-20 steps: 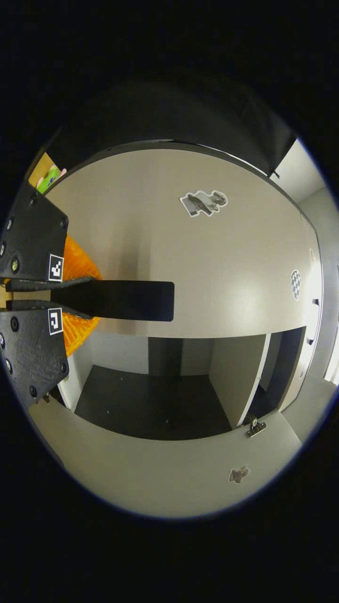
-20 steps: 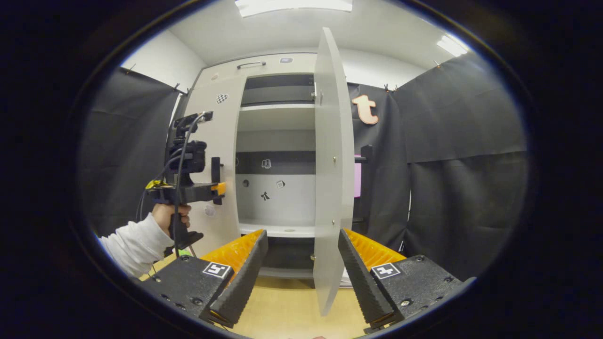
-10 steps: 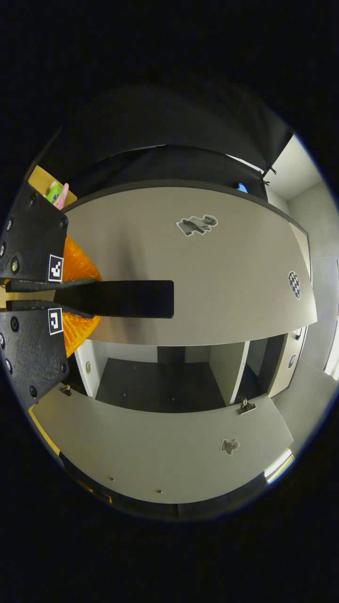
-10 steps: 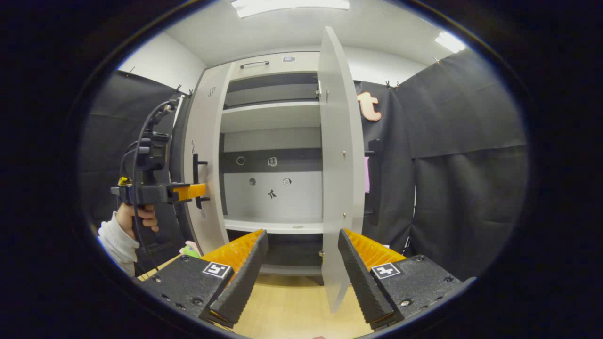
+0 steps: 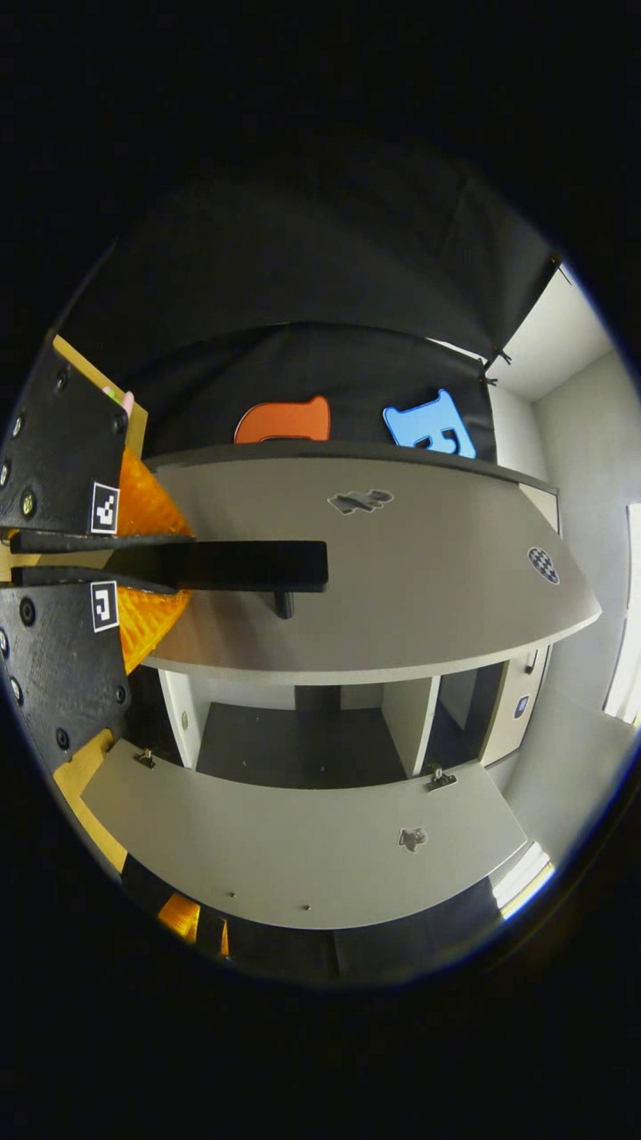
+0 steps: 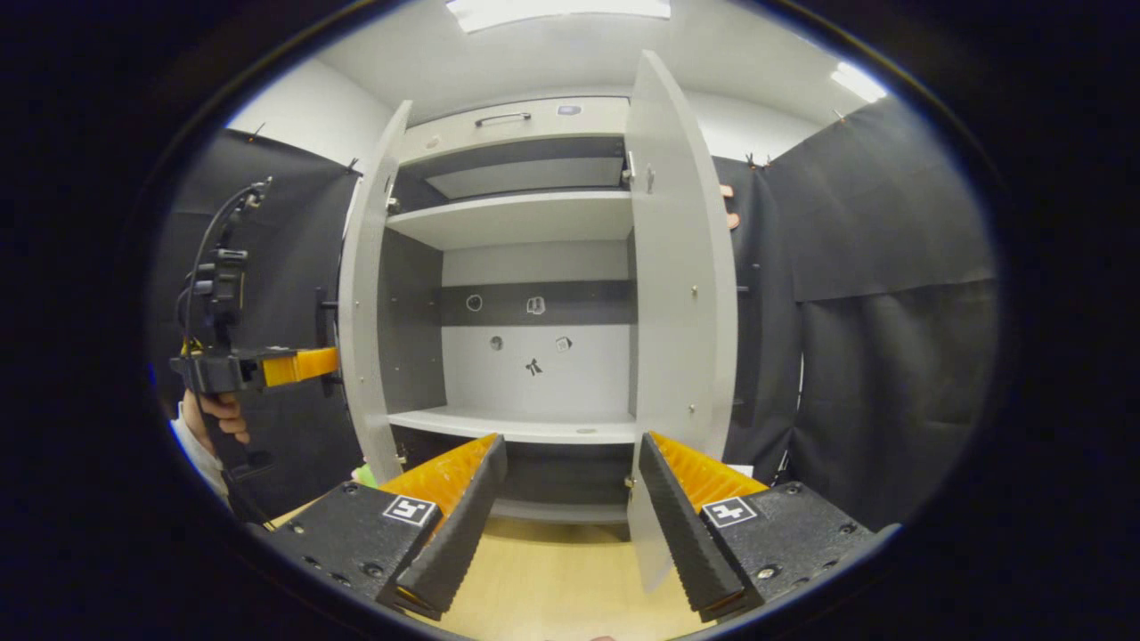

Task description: Open the right door of the double-door shoe cabinet with the right hand, and open the left door with the left hand.

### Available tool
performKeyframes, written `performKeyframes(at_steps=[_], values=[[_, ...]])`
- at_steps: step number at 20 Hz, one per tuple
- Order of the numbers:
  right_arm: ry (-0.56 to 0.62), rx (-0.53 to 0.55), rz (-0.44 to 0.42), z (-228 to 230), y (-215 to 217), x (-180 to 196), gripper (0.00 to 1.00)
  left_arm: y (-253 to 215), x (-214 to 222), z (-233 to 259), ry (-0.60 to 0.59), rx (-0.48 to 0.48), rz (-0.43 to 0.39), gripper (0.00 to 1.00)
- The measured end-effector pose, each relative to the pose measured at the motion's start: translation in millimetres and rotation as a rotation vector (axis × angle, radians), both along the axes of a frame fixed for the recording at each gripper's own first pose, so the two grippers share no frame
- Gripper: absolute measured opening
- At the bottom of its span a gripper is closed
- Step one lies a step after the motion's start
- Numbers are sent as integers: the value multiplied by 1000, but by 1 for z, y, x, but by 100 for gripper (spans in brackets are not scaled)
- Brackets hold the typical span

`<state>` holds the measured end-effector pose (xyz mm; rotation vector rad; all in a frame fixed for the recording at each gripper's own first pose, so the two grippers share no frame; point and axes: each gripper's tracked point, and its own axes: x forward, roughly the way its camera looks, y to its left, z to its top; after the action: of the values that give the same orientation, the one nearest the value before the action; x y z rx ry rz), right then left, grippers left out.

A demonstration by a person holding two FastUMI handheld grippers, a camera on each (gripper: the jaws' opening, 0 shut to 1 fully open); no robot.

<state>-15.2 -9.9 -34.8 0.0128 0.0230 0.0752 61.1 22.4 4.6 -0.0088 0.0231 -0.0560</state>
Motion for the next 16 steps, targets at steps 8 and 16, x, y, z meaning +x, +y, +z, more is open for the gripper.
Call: performKeyframes(at_steps=[8,16], values=[[-2,-6,29,-3,17,9,94,61,-18,-6,-7,1,74,4],[3,-4,27,-6,23,18,94,105,-16,-8,-8,-17,69,0]])
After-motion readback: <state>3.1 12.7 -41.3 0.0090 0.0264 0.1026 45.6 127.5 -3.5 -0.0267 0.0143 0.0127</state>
